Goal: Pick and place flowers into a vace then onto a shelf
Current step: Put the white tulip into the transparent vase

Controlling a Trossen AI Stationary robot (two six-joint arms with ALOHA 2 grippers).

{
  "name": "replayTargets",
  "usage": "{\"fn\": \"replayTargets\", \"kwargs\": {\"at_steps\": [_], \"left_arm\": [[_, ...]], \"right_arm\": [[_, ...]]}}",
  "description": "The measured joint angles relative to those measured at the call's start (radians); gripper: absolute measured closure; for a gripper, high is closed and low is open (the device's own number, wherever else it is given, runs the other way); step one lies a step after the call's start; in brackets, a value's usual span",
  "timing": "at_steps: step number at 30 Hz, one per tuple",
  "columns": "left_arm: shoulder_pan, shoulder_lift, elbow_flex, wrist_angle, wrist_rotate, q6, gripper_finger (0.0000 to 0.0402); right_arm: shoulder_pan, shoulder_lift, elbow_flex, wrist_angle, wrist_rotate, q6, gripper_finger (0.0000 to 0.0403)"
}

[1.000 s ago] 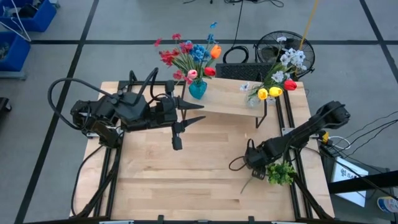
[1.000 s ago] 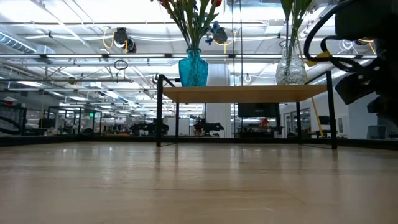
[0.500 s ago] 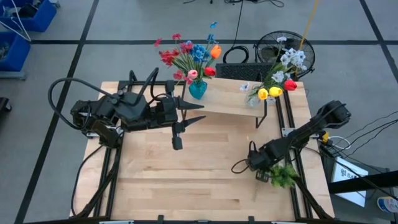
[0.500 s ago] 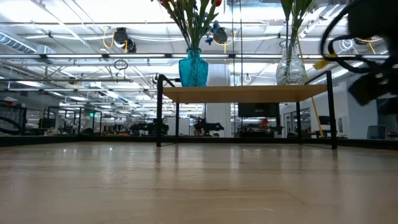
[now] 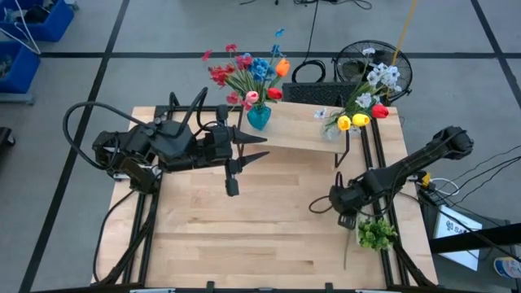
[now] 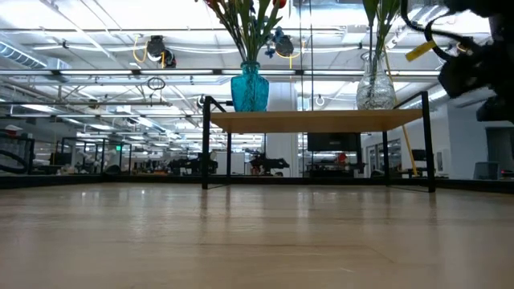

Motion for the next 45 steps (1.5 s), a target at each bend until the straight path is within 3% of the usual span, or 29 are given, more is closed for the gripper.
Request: {"fn": "replayTargets", "kwargs": {"at_steps": [6, 9, 13, 18, 29, 37, 45], "left_arm": [[0.0, 0.0, 0.0, -0.001, 0.0, -0.045, 0.0272], [0.0, 0.0, 0.0, -0.001, 0.0, -0.052, 0.0273], [0.0, 0.0, 0.0, -0.001, 0.001, -0.057, 0.0272], [0.0, 0.0, 0.0, -0.001, 0.001, -0.082, 0.0272], [0.001, 0.0, 0.0, 0.0, 0.001, -0.072, 0.0273], [0.001, 0.0, 0.0, 0.0, 0.001, -0.073, 0.0272], [0.001, 0.0, 0.0, -0.001, 0.002, -0.075, 0.0273]], "right_arm": [[0.01, 0.018, 0.0, -0.199, 0.0, 0.104, 0.0237], [0.007, 0.038, 0.0, -0.191, 0.061, 0.106, 0.0227], [-0.007, 0.077, -0.019, -0.075, 0.103, 0.103, 0.0229], [-0.008, 0.133, -0.097, 0.045, 0.02, 0.177, 0.0243], [-0.022, 0.077, -0.042, 0.014, 0.056, 0.151, 0.0237], [-0.022, 0.052, -0.033, -0.263, 0.068, 0.302, 0.0227], [-0.029, 0.047, -0.037, -0.206, 0.139, 0.358, 0.0228]]}}
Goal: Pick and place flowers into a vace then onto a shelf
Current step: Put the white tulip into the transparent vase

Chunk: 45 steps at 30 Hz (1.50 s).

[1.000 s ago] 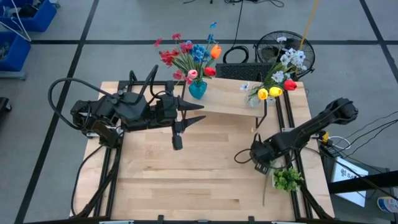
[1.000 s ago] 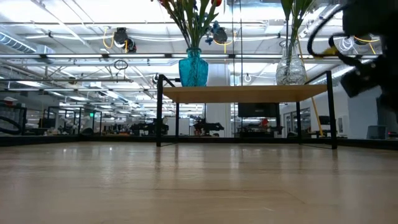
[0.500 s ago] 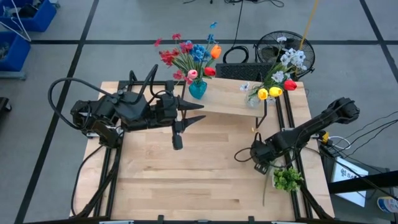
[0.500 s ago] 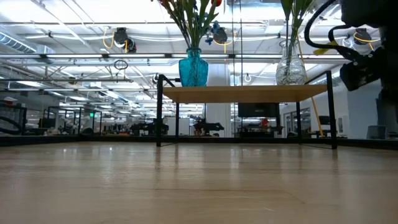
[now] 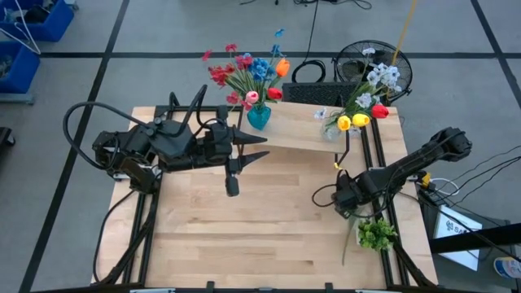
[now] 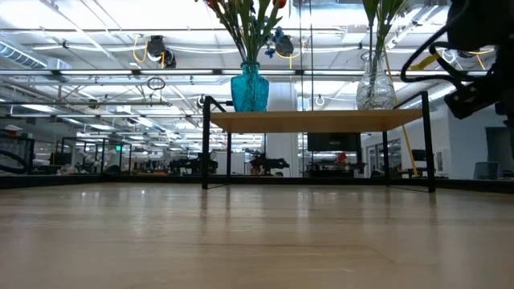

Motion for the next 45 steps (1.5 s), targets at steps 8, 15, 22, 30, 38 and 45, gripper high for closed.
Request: {"fn": "replayTargets", "kwargs": {"at_steps": [8, 15, 22, 30, 38, 45], "left_arm": [[-0.002, 0.0, 0.0, -0.001, 0.001, -0.019, 0.0273], [-0.003, 0.0, 0.0, -0.016, 0.001, -0.026, 0.0273], [-0.003, 0.0, 0.0, -0.017, 0.001, -0.026, 0.0273], [-0.003, 0.0, 0.0, -0.016, 0.0, -0.026, 0.0272], [-0.001, 0.0, 0.0, -0.024, 0.0, -0.035, 0.0273], [0.0, 0.005, 0.001, -0.158, -0.001, -0.269, 0.0273]], "right_arm": [[0.001, 0.0, -0.019, 0.026, -0.079, -0.051, 0.0233], [0.002, -0.002, -0.116, 0.226, -0.088, -0.007, 0.0234], [0.004, -0.002, -0.132, 0.267, -0.086, -0.021, 0.0275], [0.002, -0.005, -0.12, 0.23, -0.091, -0.103, 0.0395], [0.002, -0.074, 0.025, 0.243, -0.036, -0.158, 0.0401], [0.002, -0.121, 0.179, 0.358, 0.157, -0.34, 0.0402]]}}
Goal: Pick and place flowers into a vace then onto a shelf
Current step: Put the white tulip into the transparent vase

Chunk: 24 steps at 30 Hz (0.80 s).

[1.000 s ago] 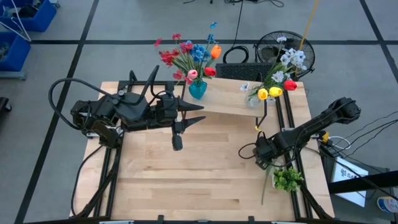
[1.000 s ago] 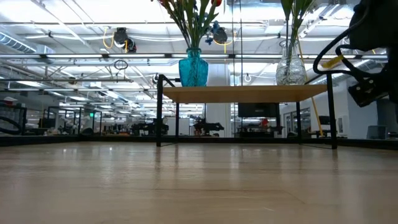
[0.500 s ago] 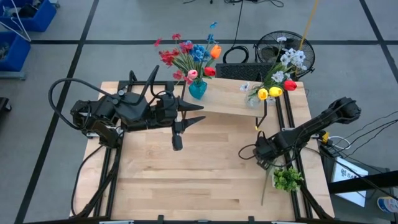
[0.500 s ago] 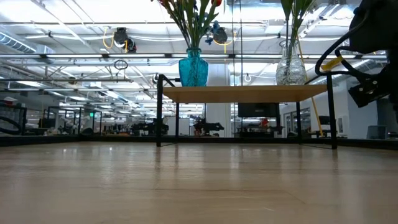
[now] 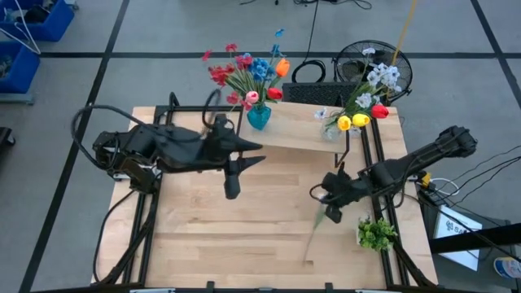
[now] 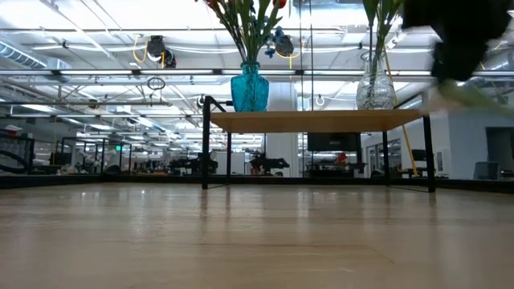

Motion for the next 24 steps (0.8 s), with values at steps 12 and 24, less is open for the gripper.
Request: {"fn": "replayTargets", "kwargs": {"at_steps": [12, 24], "left_arm": [[0.035, 0.228, 0.0, -0.224, 0.293, -0.595, 0.0273], [0.08, 0.337, -0.002, -0.217, 0.315, -0.716, 0.0273]], "right_arm": [[-0.007, 0.001, 0.038, 0.642, 0.297, -0.775, 0.0403], [-0.007, 0.001, 0.038, 0.818, 0.47, -0.982, 0.0403]]}}
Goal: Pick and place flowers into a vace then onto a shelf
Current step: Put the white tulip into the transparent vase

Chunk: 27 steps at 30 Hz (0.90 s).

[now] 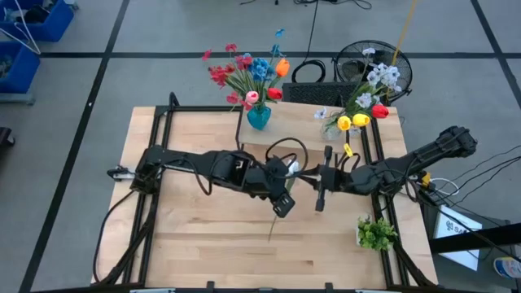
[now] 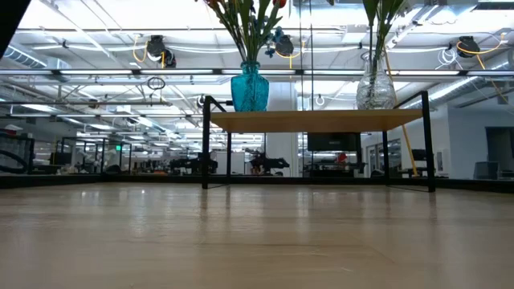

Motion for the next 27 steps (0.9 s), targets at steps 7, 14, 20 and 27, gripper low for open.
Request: {"fn": "replayTargets", "kwargs": {"at_steps": [7, 14, 20, 27], "left_arm": [[0.0, -0.001, 0.0, -0.008, -0.081, 0.053, 0.0273], [0.009, -0.001, 0.001, 0.001, -0.134, 0.096, 0.0273], [0.034, -0.001, 0.001, 0.11, -0.119, 0.178, 0.0283], [0.043, -0.001, 0.001, 0.126, -0.101, 0.248, 0.0387]], "right_arm": [[0.0, 0.0, 0.0, 0.027, -0.003, 0.093, 0.0403], [0.0, 0.0, 0.0, 0.088, -0.007, 0.088, 0.0403], [0.0, 0.004, 0.0, 0.147, -0.075, 0.056, 0.0403], [0.0, 0.005, 0.0, 0.154, -0.079, -0.003, 0.0389]]}}
